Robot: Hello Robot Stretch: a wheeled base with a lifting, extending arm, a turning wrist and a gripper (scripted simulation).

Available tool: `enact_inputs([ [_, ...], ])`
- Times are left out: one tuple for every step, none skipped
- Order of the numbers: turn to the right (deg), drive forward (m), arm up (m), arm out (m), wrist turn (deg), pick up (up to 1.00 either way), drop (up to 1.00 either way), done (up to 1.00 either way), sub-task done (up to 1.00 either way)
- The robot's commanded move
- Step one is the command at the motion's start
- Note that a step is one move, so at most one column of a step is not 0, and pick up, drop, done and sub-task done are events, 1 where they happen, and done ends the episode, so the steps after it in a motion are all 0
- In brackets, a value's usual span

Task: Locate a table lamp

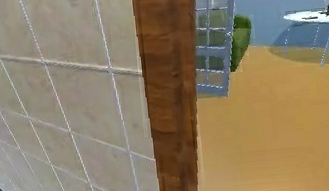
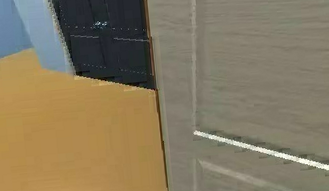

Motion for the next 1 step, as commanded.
enact_inputs([
  [-45.0,0.0,0.0,0.0,0.0,0.0,0.0,0.0,0.0],
])
